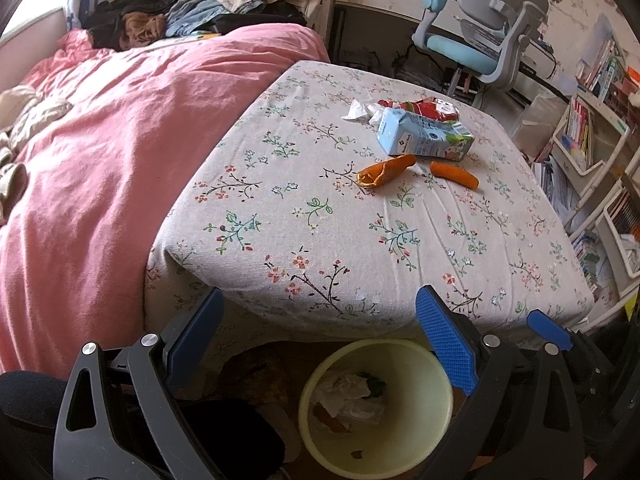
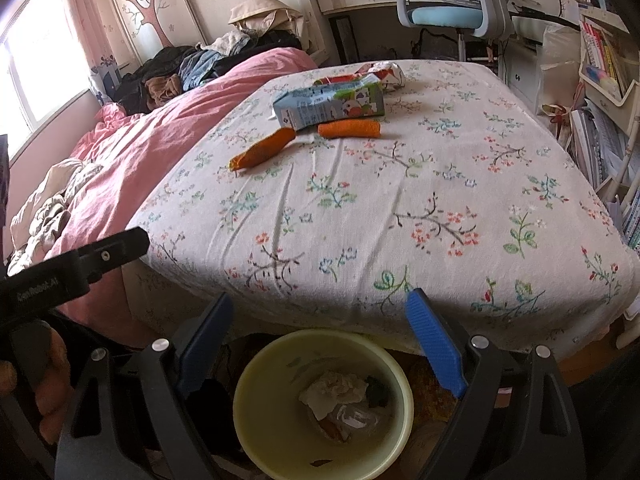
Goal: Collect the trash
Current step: 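Move both tools over the orange peel and blue milk carton on the table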
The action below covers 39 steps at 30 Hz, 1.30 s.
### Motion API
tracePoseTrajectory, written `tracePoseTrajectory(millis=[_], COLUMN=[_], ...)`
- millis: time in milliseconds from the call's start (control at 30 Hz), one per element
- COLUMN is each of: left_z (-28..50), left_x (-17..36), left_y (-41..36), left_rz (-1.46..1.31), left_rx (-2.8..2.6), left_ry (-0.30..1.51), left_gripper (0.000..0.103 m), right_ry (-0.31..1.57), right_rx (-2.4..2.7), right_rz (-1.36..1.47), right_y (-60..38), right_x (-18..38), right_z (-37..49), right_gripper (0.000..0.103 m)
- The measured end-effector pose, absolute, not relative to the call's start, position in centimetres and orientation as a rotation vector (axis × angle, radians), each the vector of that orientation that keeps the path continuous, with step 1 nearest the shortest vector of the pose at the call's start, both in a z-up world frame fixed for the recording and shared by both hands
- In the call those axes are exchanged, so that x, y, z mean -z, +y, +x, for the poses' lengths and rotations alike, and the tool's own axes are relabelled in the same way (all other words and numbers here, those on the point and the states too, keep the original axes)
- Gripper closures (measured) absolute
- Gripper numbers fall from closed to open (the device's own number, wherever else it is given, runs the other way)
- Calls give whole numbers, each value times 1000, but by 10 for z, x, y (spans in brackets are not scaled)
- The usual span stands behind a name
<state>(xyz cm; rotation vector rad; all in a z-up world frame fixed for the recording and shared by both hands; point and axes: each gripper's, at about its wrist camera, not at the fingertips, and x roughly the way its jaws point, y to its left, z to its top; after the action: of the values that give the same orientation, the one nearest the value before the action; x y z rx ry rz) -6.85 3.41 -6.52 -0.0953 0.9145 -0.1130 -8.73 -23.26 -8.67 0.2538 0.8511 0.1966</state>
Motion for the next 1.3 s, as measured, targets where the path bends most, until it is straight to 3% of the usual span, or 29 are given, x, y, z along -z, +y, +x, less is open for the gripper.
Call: tracePoseTrajectory(millis=[267,600,1133,1300], left_z=[-44,23,83,90], left_x=[63,63,90,94], left_y=[34,-11,-48,-58], left_rz=[-141,13,183,227], left_rx=[98,164,176,210], left_ry=[919,934,984,998], left_gripper=[10,10,10,22], right_ry=[796,789,778,792], right_rx=[-240,-310,-425,-531], right_rz=[155,-45,-295,-300], right_y=[-228,-225,-222,-209], right_x=[54,31,55,63], right_z=[-47,28,114,131], right_gripper=[18,16,17,17])
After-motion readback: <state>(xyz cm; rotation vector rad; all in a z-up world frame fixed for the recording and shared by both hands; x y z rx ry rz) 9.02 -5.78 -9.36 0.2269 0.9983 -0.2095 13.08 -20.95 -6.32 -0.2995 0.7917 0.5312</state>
